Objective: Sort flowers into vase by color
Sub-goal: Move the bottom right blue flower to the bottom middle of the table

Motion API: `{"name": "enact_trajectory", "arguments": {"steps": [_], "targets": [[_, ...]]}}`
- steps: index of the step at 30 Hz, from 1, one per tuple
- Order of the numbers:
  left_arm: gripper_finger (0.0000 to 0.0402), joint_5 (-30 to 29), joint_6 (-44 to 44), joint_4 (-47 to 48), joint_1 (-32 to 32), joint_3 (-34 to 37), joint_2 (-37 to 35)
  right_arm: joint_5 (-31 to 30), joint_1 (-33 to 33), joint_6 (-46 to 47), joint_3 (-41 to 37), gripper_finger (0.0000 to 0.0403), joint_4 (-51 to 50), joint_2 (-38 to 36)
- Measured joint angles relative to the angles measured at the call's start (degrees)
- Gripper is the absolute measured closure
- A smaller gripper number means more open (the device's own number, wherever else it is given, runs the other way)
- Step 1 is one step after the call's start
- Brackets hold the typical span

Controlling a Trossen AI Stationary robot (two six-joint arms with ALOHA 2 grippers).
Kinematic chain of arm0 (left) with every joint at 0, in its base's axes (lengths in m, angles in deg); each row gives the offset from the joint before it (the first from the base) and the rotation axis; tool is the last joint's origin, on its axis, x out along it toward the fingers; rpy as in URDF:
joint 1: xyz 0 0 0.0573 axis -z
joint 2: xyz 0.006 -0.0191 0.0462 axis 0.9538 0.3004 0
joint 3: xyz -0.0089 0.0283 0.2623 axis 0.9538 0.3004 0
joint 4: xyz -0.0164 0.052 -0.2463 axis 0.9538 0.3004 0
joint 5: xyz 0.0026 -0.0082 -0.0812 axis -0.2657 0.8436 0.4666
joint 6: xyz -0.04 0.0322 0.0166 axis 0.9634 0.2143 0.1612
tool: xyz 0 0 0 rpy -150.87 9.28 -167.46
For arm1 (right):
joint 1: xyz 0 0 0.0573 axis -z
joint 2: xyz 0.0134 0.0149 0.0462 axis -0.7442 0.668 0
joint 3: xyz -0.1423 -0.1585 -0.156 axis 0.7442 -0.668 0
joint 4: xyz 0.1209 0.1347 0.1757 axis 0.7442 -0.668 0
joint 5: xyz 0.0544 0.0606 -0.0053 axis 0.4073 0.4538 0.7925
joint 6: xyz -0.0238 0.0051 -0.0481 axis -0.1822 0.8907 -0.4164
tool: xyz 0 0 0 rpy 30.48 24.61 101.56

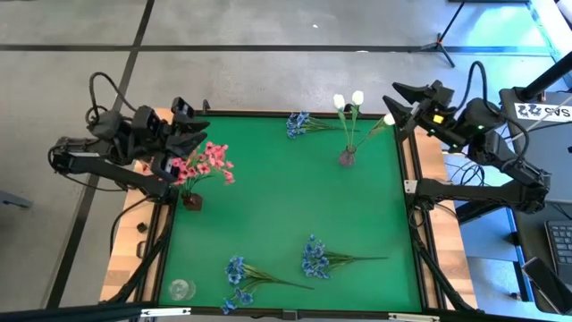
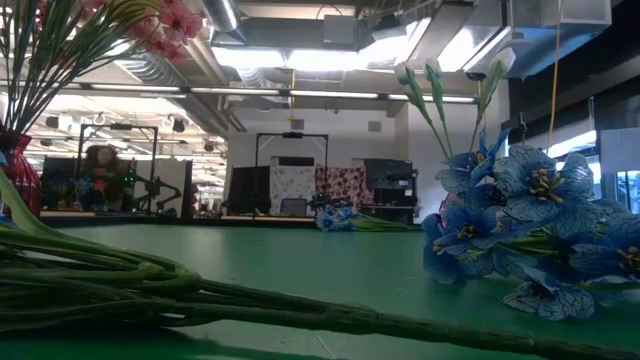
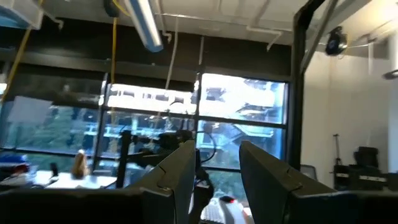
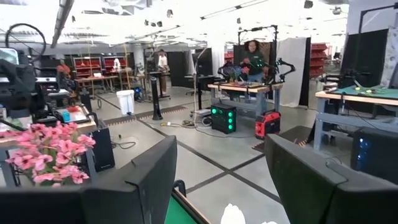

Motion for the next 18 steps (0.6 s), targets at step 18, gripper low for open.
{"name": "enact_trajectory", "arguments": {"steps": [18], "targets": [[0.0280,-0.35,6.69,-0.96,0.26,0.02,3.04,-1.51,0.00,0.07,0.02,0.0162,-0.28,-3.35]]}}
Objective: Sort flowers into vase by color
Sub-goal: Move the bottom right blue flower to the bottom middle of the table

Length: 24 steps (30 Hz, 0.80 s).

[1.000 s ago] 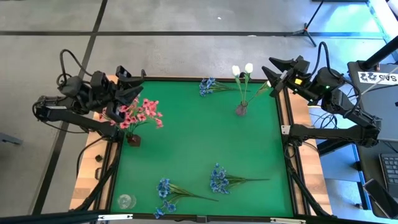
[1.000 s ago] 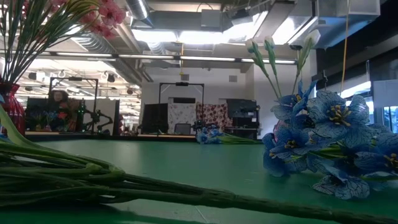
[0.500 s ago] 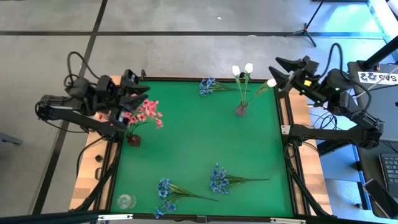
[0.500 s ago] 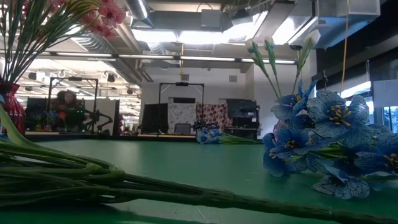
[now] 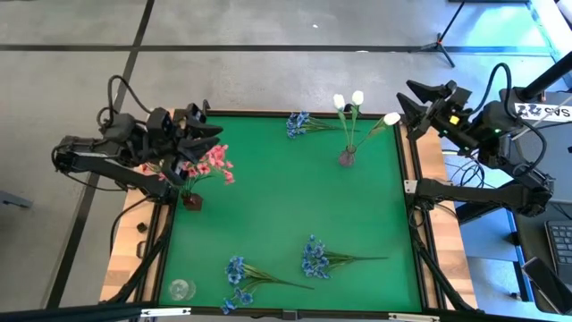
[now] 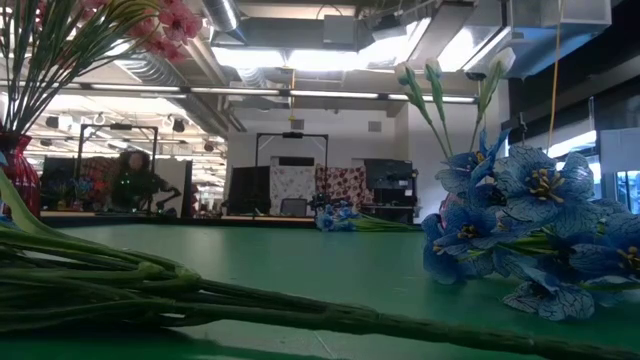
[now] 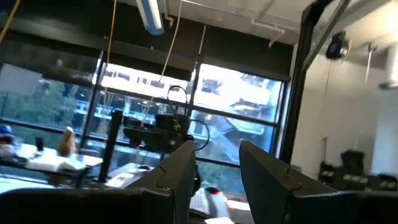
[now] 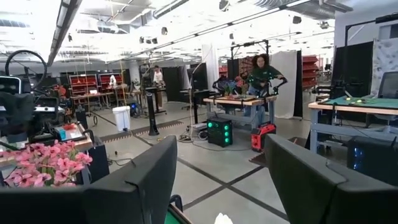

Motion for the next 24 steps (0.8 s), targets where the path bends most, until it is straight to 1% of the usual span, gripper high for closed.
{"name": "enact_trajectory", "arguments": {"steps": [4,9,11,15,18,24], "targets": [[0.0280,2.50,5.44,-1.69,0.00,0.00,0.65,0.00,0.00,0.15,-0.01,0.0162,-1.38,-0.07],[0.0280,11.86,4.63,-11.00,0.73,-0.02,3.58,0.00,0.00,1.75,0.00,0.0162,-4.23,-0.18],[0.0280,13.24,3.88,-13.06,2.41,-0.02,5.26,-0.10,0.00,1.79,0.00,0.0162,-5.03,-0.22],[0.0281,10.95,0.95,-12.92,6.04,-0.02,9.23,-0.50,0.00,1.82,0.00,0.0162,-6.90,-0.22],[0.0281,7.43,-0.04,-12.88,8.72,-0.02,11.68,-1.02,0.00,1.88,-0.02,0.0162,-8.36,-0.20],[0.0281,2.07,-1.05,-11.73,14.44,-0.07,12.14,-2.10,0.00,1.90,0.00,0.0162,-10.99,-0.20]]}}
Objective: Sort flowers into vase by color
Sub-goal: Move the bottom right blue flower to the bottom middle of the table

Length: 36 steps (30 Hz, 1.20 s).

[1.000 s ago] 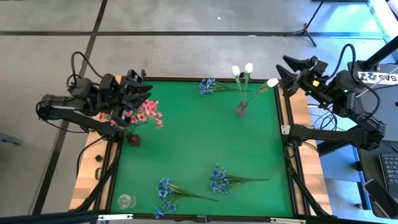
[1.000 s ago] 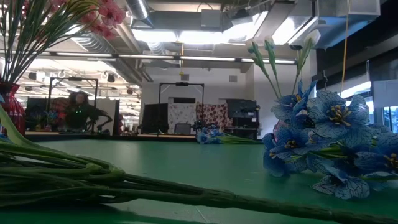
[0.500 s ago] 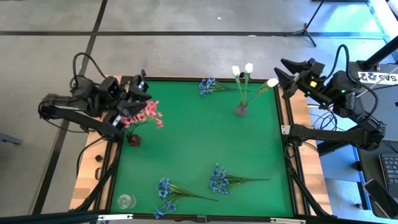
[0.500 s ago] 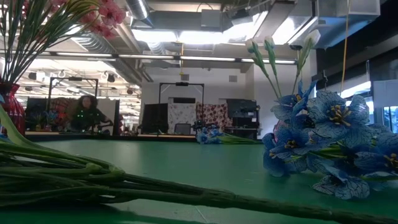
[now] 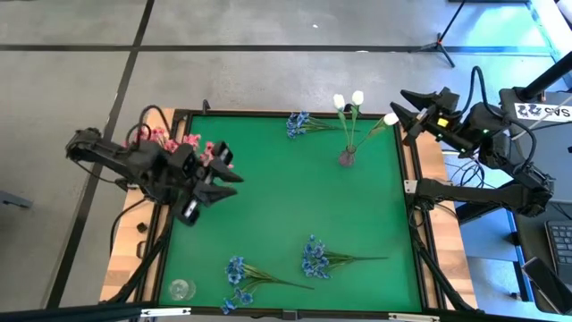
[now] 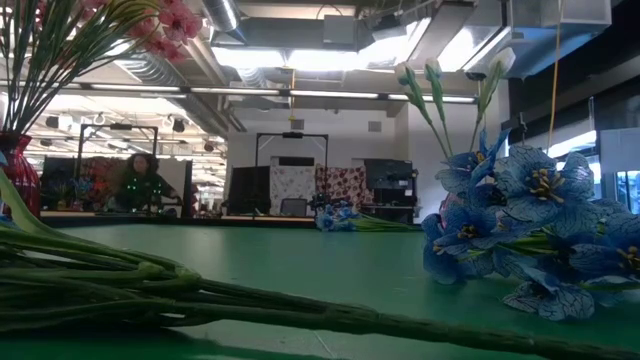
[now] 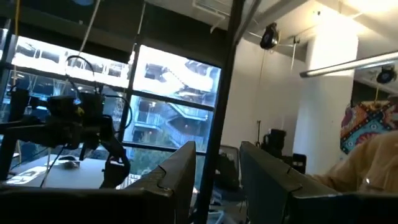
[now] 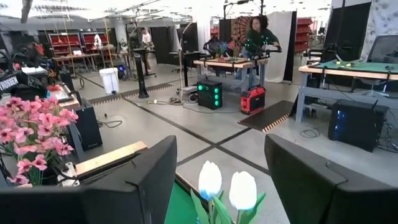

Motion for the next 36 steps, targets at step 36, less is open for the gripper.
{"name": "enact_trajectory", "arguments": {"steps": [36], "targets": [[0.0280,-19.19,17.82,21.25,43.65,-0.07,-6.45,33.94,-9.62,31.24,0.01,0.0162,17.45,7.42]]}}
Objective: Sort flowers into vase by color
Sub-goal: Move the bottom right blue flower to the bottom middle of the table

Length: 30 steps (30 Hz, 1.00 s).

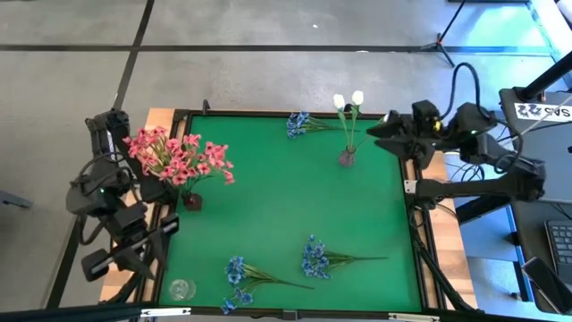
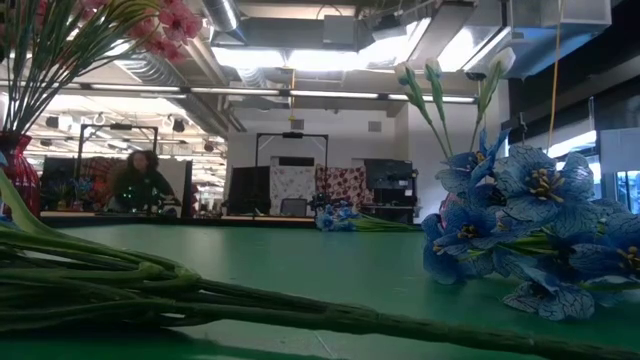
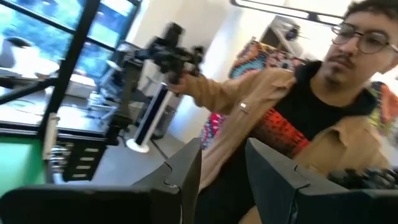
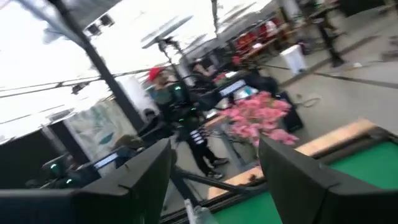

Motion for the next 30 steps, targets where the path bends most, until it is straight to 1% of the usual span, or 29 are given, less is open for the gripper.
{"name": "enact_trajectory", "arguments": {"steps": [3,5,8,13,15,18,20,22,24,26,30], "targets": [[0.0280,-2.50,0.18,0.02,0.39,0.00,0.00,-1.02,-5.32,-1.48,0.01,0.0162,6.03,3.17],[0.0280,-3.52,0.38,0.05,0.39,0.00,0.00,-1.83,-10.38,-2.14,0.01,0.0162,8.52,5.68],[0.0280,-6.67,1.34,0.64,0.39,0.00,0.00,-4.48,-18.62,-6.07,0.02,0.0162,11.24,9.76],[0.0280,-15.06,4.75,2.96,0.37,0.07,0.09,-12.45,-31.98,-9.55,-0.05,0.0162,13.57,16.16],[0.0280,-17.43,6.10,3.57,0.37,0.07,0.09,-17.31,-37.57,-11.36,0.01,0.0162,13.49,18.84],[0.0280,-22.11,8.21,5.13,0.37,0.07,0.09,-26.34,-44.87,-14.75,-0.03,0.0162,12.97,23.07],[0.0280,-25.20,11.61,6.72,0.37,0.07,0.09,-33.05,-48.99,-16.09,-0.03,0.0162,13.23,25.52],[0.0280,-26.87,15.38,8.55,0.35,0.07,0.19,-38.23,-52.53,-16.50,-0.01,0.0162,13.08,28.39],[0.0280,-28.26,18.80,10.02,0.35,0.07,0.53,-42.37,-55.34,-15.14,-0.01,0.0162,10.63,31.20],[0.0280,-29.77,21.03,10.58,0.15,0.07,1.17,-44.90,-57.69,-10.73,-0.01,0.0162,5.86,33.57],[0.0280,-30.38,23.05,10.56,-1.33,0.07,2.39,-46.77,-61.60,5.51,-0.01,0.0162,-10.62,36.76]]}}
